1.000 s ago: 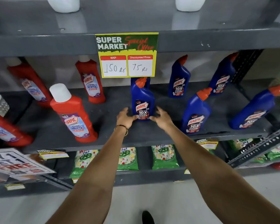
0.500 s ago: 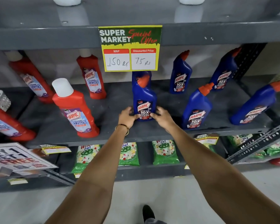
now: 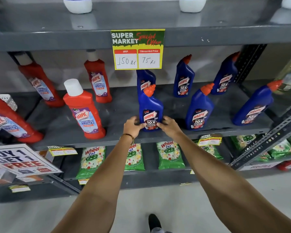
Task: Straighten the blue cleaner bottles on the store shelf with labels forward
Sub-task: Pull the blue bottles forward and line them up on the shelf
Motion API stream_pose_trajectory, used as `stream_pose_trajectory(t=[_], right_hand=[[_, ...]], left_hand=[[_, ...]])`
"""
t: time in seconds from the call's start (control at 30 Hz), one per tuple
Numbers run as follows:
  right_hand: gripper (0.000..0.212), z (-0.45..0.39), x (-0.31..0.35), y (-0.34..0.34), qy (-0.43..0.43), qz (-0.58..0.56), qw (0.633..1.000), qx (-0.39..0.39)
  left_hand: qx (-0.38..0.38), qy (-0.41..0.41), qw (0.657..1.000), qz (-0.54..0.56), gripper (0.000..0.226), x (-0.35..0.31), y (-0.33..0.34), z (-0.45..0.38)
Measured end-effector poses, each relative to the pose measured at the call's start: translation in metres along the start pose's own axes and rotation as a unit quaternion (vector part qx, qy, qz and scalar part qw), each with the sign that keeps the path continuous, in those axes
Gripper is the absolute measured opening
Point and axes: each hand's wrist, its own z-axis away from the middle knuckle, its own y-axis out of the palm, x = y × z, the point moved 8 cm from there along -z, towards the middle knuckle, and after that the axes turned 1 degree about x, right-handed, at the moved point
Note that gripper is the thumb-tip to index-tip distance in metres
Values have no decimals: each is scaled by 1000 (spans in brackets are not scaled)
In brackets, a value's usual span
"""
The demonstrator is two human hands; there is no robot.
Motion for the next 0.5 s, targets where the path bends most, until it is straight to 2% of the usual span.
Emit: stream_pose_trajectory(t=[0.5], right_hand=[[33,13,-1,2,14,1,1000,0]], left_hand=[[8,0,1000,-5,47,3,-1,8]])
